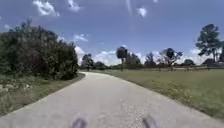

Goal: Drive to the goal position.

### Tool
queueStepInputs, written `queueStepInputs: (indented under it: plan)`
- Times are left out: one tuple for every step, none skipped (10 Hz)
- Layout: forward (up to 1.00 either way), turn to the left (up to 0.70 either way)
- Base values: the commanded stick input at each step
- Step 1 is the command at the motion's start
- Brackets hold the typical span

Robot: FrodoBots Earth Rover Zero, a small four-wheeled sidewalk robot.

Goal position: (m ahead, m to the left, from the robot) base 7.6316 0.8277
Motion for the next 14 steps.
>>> queueStepInputs:
  plan:
    - [0.5, 0.0]
    - [0.5, 0.0]
    - [0.5, 0.0]
    - [0.5, 0.0]
    - [0.5, 0.0]
    - [0.5, 0.0]
    - [0.5, 0.0]
    - [0.5, 0.0]
    - [0.5, 0.0]
    - [0.5, 0.0]
    - [0.5, 0.0]
    - [0.5, 0.0]
    - [0.5, 0.0]
    - [0.5, 0.0]
